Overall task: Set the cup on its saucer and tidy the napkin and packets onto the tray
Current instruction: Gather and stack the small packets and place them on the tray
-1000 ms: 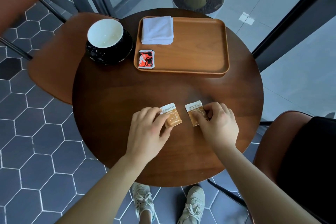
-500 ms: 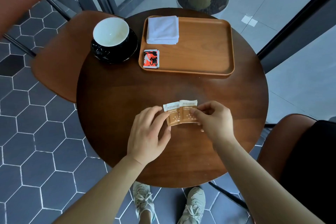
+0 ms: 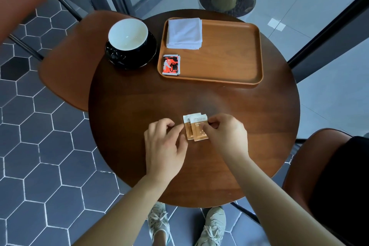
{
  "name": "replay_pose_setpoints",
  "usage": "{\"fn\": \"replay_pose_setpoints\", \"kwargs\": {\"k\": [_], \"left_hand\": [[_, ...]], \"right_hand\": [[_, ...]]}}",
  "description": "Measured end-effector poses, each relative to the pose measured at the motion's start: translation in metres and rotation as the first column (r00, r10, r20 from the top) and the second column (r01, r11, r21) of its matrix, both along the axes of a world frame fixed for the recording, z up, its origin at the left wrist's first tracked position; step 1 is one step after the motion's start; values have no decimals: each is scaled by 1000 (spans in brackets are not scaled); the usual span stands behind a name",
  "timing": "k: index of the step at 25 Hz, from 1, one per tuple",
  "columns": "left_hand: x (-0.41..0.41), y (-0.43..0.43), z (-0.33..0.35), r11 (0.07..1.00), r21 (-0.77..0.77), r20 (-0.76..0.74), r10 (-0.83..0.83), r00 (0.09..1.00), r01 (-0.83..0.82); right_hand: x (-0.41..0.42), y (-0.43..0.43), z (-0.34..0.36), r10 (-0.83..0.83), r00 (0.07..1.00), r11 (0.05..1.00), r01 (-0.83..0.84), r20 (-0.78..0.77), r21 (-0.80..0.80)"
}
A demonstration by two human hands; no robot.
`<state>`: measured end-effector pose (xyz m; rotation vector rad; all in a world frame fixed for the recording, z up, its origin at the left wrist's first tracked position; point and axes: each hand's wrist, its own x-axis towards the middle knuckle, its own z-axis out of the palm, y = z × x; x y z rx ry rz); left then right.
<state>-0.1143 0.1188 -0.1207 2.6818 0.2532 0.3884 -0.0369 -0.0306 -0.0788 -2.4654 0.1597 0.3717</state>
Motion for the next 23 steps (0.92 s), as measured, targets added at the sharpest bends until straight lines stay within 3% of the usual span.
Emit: {"fn": "replay_pose_setpoints", "kwargs": {"k": [10,18,23], "left_hand": [[-6,4,-5,999,17,-38,-35,999,36],[-2,2,-6,1000,-9,-28,6,1000,-6],[4,14,1,997,-76,-47,-33,998,29]], "right_hand": [[-1,25,-3,10,998,995,-4,56,-96],[11,29,0,-95,984,993,104,-148,57],[9,31,1,-97,987,991,108,-126,84]]}}
